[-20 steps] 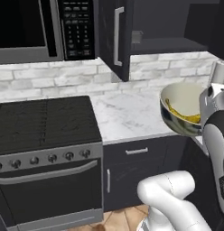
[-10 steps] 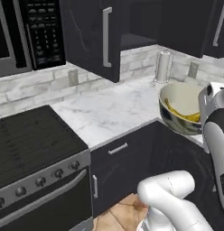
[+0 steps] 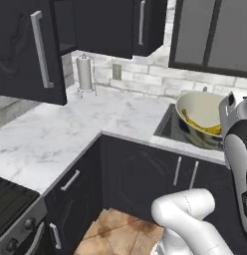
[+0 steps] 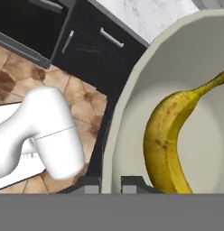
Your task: Pick the banana from the cabinet and place it in the bowl. Then pick the bowl and place it in the sink. Then turn on the sink facuet.
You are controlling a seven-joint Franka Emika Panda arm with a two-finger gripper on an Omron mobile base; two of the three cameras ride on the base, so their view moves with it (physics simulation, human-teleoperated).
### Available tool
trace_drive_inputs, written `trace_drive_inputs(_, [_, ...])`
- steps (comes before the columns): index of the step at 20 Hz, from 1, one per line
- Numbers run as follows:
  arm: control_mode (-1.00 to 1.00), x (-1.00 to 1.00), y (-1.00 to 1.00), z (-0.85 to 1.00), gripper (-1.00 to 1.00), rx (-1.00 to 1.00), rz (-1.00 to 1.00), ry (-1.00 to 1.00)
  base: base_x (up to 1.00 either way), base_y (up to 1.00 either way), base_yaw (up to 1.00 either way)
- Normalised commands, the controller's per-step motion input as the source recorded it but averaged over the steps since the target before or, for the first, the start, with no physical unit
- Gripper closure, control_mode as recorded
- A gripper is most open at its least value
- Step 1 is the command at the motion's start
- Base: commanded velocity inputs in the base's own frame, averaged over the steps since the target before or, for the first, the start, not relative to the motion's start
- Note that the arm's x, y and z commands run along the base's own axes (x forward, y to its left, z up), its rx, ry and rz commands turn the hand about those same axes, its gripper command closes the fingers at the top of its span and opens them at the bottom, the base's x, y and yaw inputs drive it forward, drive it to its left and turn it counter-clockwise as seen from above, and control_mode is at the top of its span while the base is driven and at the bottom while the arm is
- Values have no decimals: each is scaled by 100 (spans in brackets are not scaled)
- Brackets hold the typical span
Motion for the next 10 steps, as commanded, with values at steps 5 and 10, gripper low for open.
trace_drive_inputs(5, [100,0,0,0,100,0,0,0,-2,-6,-59])
trace_drive_inputs(10, [100,0,0,0,100,0,0,0,16,-17,-51])
